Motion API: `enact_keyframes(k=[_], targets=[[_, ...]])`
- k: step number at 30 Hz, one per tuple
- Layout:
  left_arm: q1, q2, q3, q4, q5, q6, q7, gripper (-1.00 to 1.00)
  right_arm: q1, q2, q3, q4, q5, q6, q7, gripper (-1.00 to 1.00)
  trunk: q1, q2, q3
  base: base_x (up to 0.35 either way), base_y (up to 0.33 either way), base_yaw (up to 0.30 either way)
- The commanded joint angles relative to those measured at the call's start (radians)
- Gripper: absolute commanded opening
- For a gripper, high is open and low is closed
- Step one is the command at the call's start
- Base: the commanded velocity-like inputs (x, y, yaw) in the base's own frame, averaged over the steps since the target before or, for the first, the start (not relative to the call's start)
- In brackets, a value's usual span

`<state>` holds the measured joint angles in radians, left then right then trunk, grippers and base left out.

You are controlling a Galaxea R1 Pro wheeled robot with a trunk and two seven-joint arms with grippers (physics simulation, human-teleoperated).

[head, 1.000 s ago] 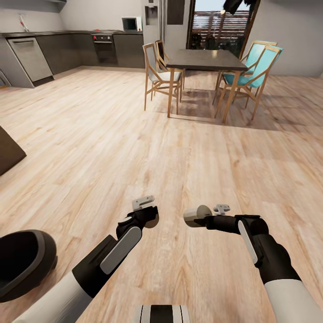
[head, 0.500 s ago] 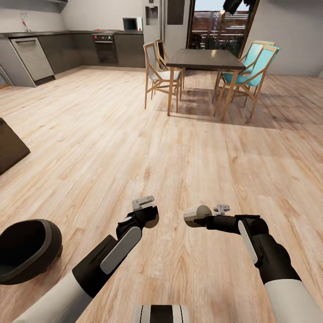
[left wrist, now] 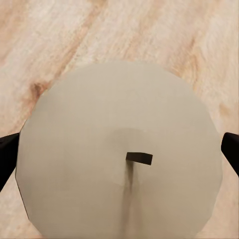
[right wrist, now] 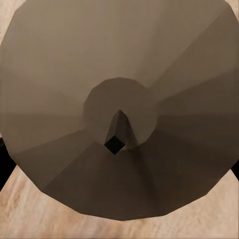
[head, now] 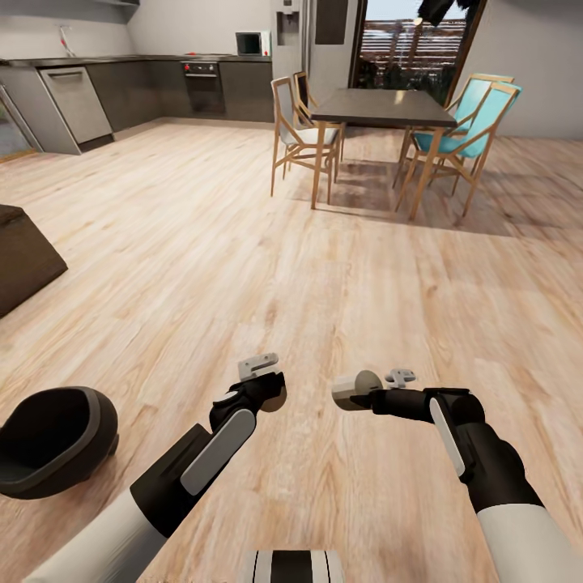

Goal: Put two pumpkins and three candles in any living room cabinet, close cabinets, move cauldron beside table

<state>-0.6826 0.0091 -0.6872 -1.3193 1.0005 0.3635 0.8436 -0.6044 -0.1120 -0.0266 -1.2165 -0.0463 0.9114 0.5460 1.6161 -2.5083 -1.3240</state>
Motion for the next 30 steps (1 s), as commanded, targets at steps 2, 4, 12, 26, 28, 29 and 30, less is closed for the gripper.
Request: enact_keyframes(k=[2,4,12,26,28,29,30], targets=[[0.0,0.0,0.0,0.0,0.0,0.0,0.0,-1.0,0.0,0.0,0.0,0.0,-0.001,0.0,0.0,-1.0,0.0,0.0,0.0,0.0,-0.001,0.28],[0.0,-0.001,0.0,0.0,0.0,0.0,0.0,-1.0,0.0,0.0,0.0,0.0,-0.001,0.0,0.0,-1.0,0.0,0.0,0.0,0.0,0.0,0.284],[0.0,-0.001,0.0,0.0,-0.001,0.0,0.0,-1.0,0.0,0.0,0.0,0.0,-0.001,0.0,0.0,-1.0,0.0,0.0,0.0,0.0,0.0,0.286],[0.0,0.0,0.0,0.0,0.0,0.0,0.0,-1.0,0.0,0.0,-0.001,0.0,-0.003,0.0,0.0,-1.0,0.0,0.0,0.0,-0.107,0.0,0.098],[0.0,0.0,0.0,0.0,-0.001,0.0,0.0,-1.0,0.0,0.0,-0.001,0.0,-0.003,0.0,0.0,-1.0,0.0,0.0,0.0,-0.245,0.0,0.0],[0.0,0.0,0.0,0.0,-0.002,0.0,0.0,-1.0,0.0,0.0,-0.001,0.0,-0.003,0.0,0.0,-1.0,0.0,0.0,0.0,-0.118,0.0,0.0],[0.0,0.0,0.0,0.0,-0.002,0.0,0.0,-1.0,0.0,0.0,-0.001,0.0,-0.003,0.0,0.0,-1.0,0.0,0.0,0.0,-0.06,0.0,0.0]])
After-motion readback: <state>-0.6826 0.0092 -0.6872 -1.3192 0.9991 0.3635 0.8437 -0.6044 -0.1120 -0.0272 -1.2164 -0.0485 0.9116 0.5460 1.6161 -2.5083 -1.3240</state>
